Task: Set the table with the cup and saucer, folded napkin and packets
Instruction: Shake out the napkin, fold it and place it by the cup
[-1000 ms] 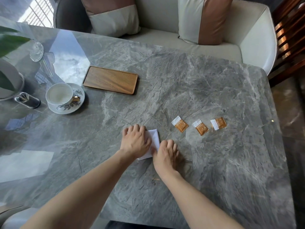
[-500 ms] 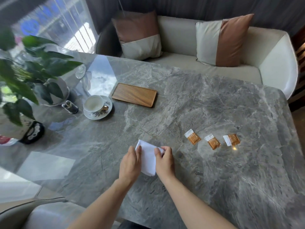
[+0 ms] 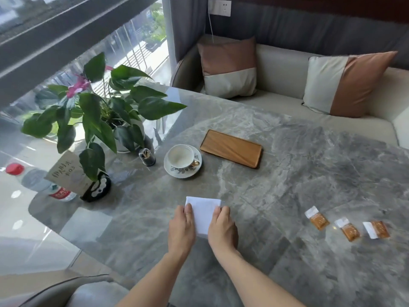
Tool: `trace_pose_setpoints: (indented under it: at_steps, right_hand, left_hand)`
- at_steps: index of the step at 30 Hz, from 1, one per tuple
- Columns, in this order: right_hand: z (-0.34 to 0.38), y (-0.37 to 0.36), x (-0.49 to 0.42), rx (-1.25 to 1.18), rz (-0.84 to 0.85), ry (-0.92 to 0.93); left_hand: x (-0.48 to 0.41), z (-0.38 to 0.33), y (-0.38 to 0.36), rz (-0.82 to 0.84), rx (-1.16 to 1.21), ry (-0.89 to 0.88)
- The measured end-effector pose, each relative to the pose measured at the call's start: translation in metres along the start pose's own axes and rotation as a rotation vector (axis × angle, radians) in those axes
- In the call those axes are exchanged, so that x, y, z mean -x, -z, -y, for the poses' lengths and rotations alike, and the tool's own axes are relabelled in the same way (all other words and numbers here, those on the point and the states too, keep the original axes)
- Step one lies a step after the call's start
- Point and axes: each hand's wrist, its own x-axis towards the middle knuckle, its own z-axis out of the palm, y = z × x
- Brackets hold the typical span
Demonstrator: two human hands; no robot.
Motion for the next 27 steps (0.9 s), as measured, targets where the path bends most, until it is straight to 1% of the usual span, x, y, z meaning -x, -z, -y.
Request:
trace_pose_setpoints:
  at_steps: [6, 12, 15, 16, 19, 20, 22, 23, 25, 26, 27]
  right_hand:
    - [0.066, -0.061, -0.015, 0.059, -0.017, -0.104]
    - [0.11, -0.101, -0.029, 0.199, -0.013, -0.151]
    - [0.122, -0.113, -0.041, 0.246, 0.064, -0.172]
    - [0.127, -0.115, -0.043, 0.272, 0.062, -0.173]
    - [0.138, -0.114, -0.046, 0.343, -0.106, -0.097]
    - [0.136, -0.117, -0.046, 0.334, -0.115, -0.097]
    - [0.131, -0.121, -0.045, 0.174, 0.027, -0.185]
    - [0.124, -0.125, -0.046, 0.138, 0.073, -0.198]
    - [0.116, -0.127, -0.046, 0.112, 0.059, -0.188]
    - [0.115, -0.127, -0.044, 0.107, 0.029, -0.164]
    - [0.114, -0.127, -0.041, 0.101, 0.002, -0.124]
  left_hand:
    - [-0.087, 0.026, 0.045, 0.099, -0.083, -0.077]
    - [-0.149, 0.038, 0.072, 0.207, -0.216, -0.123]
    - [-0.169, 0.038, 0.076, 0.238, -0.31, -0.196]
    - [-0.173, 0.039, 0.077, 0.249, -0.35, -0.232]
    - [-0.187, 0.044, 0.076, 0.281, -0.455, -0.277]
    - [-0.191, 0.047, 0.076, 0.287, -0.481, -0.274]
    - [-0.196, 0.051, 0.075, 0.294, -0.519, -0.271]
    - [-0.196, 0.051, 0.075, 0.3, -0.525, -0.273]
    - [-0.194, 0.05, 0.076, 0.306, -0.518, -0.279]
    - [-0.192, 0.049, 0.078, 0.288, -0.515, -0.303]
    - [-0.19, 0.048, 0.08, 0.251, -0.525, -0.363]
